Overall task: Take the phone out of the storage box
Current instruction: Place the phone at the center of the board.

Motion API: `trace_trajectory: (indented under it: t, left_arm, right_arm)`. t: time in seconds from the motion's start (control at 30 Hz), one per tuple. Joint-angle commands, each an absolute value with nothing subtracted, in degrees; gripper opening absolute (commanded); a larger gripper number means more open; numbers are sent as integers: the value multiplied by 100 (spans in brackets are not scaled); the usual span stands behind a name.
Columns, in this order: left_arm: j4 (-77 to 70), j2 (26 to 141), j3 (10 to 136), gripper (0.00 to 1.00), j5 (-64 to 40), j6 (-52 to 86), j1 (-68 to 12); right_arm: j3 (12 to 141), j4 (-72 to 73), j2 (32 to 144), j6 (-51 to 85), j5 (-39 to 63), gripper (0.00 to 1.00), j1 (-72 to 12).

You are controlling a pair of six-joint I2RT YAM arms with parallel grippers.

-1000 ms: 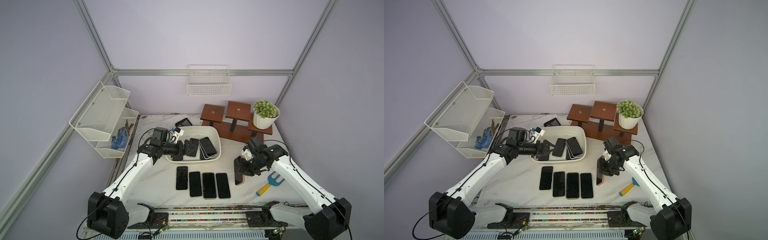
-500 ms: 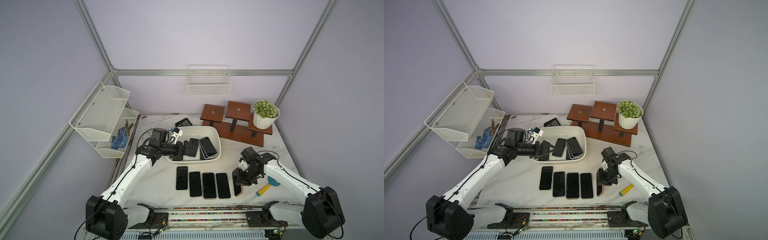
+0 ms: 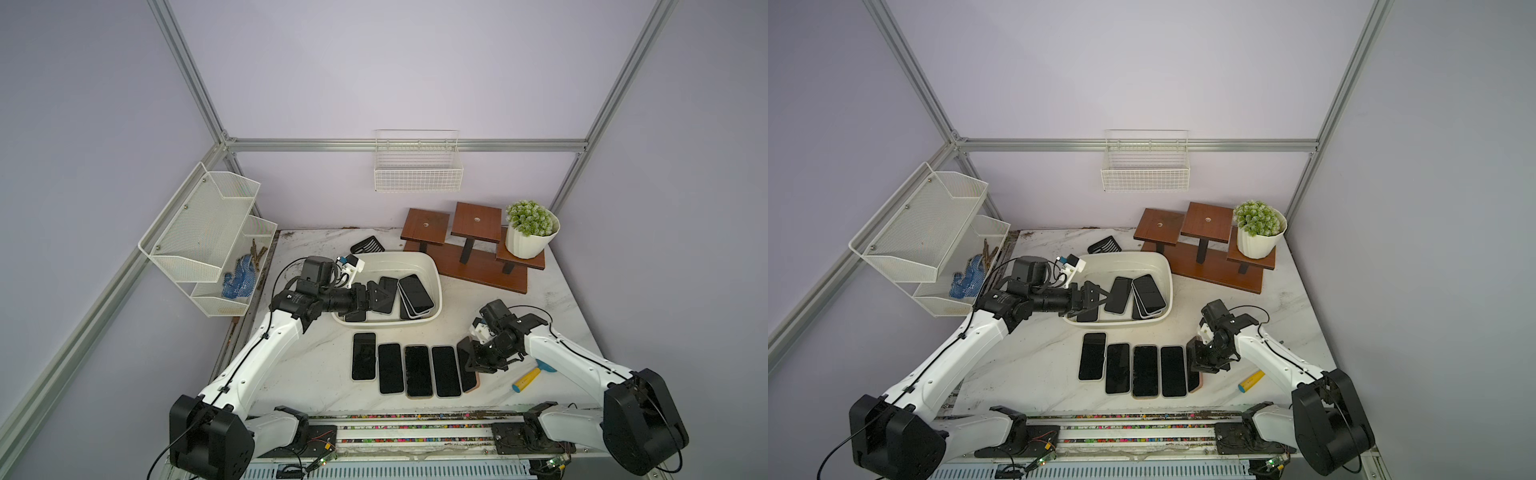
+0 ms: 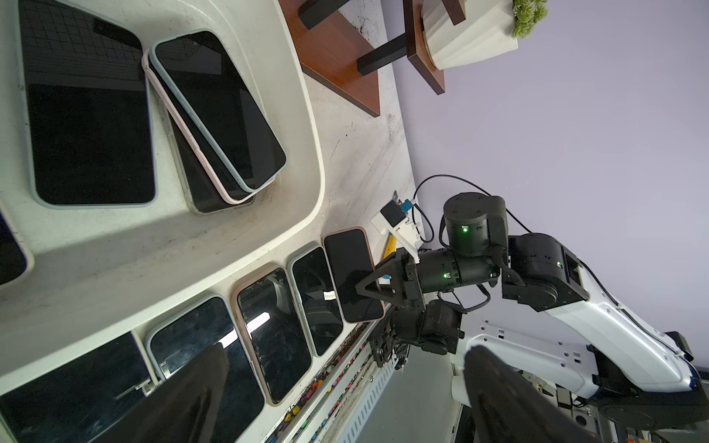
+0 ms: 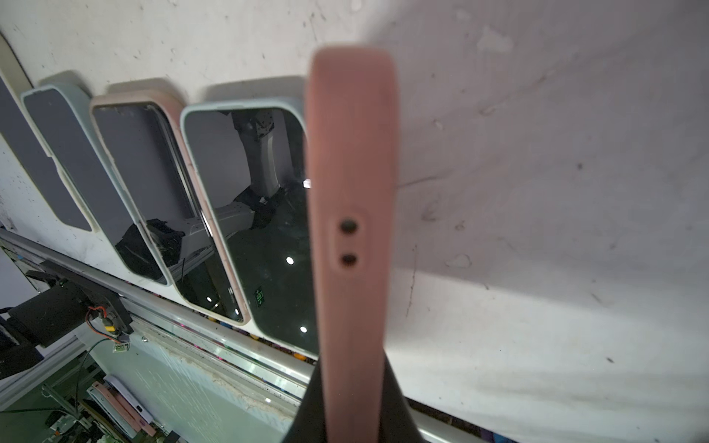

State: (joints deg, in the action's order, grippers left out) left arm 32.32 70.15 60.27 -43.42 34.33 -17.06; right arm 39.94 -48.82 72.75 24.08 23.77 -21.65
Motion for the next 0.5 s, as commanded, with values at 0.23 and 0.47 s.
trace_trajectory:
  t: [0.23,0.47]
  left_arm:
    - [3122,6969,6135,100,-4314,3409,-1732]
    - [3077,7043,6158,100,-4297,3404,-1732]
  right_arm:
    - [3937,-4937,7769,2432,2045,31,-2199]
    - [3979,-5164,7622,2571,1727,67,-2198]
